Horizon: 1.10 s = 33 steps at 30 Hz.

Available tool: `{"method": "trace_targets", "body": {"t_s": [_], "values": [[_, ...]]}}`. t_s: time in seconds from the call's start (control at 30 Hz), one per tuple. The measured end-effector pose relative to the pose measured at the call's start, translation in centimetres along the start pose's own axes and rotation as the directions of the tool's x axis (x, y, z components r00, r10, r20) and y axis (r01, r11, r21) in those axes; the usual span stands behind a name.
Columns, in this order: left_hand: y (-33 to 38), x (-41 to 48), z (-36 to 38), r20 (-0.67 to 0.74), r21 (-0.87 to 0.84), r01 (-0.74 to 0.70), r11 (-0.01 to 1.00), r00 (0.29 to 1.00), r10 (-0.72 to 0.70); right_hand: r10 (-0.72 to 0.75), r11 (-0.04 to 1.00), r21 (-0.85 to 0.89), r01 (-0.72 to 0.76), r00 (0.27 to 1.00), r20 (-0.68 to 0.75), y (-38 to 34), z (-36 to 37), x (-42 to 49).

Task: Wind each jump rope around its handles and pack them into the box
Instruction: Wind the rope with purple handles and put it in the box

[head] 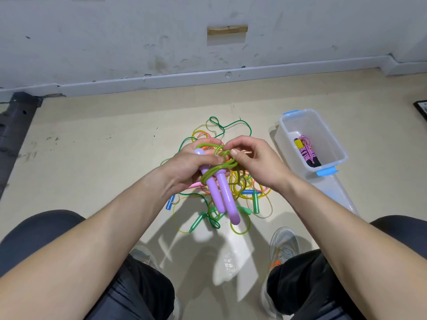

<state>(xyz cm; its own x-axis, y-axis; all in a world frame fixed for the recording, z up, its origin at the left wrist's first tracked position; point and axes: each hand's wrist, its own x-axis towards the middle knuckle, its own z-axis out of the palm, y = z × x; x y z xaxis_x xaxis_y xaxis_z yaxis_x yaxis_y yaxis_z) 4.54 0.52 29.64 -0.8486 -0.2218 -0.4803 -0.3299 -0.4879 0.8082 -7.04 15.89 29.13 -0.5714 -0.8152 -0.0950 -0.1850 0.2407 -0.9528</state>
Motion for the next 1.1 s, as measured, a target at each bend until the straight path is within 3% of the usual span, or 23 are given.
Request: {"method": "trace_targets", "body": {"t_s": [0.13, 0.23, 0.33, 0.4, 0.5, 0.83, 0.97, 1.1], "values": [[-0.5, 0.0, -0.3, -0.014, 0.059, 0.007, 0.998, 1.0, -0.006, 0.011, 0.99, -0.138, -0.006, 0.999, 0.039, 0.3, -0.4, 0.3], [-0.8, -0.1, -0.1, -0.027, 0.113, -0.003, 0.994, 1.0, 0.006, -0.047, 0.928, -0.369, 0.056, 0.998, 0.034, -0.1, -0.6, 0.4], [-0.5, -0.1, 0.2, -0.031, 0.272, -0.044, 0.961, 0.998, 0.054, -0.138, 0.7, -0.692, 0.177, 0.984, 0.113, -0.6, -0.3, 0.2], [-0.1, -0.4, 0.4, 0.005, 0.408, -0.072, 0.91, 0.997, 0.077, -0.057, 0.521, -0.831, 0.197, 0.979, 0.197, -0.9, 0.2, 0.0], [-0.8, -0.5, 0.4, 0.051, 0.566, -0.082, 0.821, 0.997, 0.064, 0.097, 0.419, -0.886, 0.2, 0.96, 0.263, -1.2, 0.9, -0.4], [-2.1, 0.2, 0.2, -0.016, 0.576, 0.013, 0.817, 1.0, -0.005, 0.156, 0.355, -0.916, 0.187, 0.954, 0.255, -0.2, 1.7, -0.3], [-2.6, 0.4, 0.1, -0.037, 0.524, 0.046, 0.85, 0.999, -0.031, 0.121, 0.453, -0.878, 0.153, 0.965, 0.231, 0.0, 1.6, -0.4], [-2.3, 0.7, 0.2, -0.152, 0.394, 0.082, 0.915, 0.988, -0.023, -0.067, 0.52, -0.851, 0.071, 0.997, 0.042, 0.2, 2.0, -0.5]]}}
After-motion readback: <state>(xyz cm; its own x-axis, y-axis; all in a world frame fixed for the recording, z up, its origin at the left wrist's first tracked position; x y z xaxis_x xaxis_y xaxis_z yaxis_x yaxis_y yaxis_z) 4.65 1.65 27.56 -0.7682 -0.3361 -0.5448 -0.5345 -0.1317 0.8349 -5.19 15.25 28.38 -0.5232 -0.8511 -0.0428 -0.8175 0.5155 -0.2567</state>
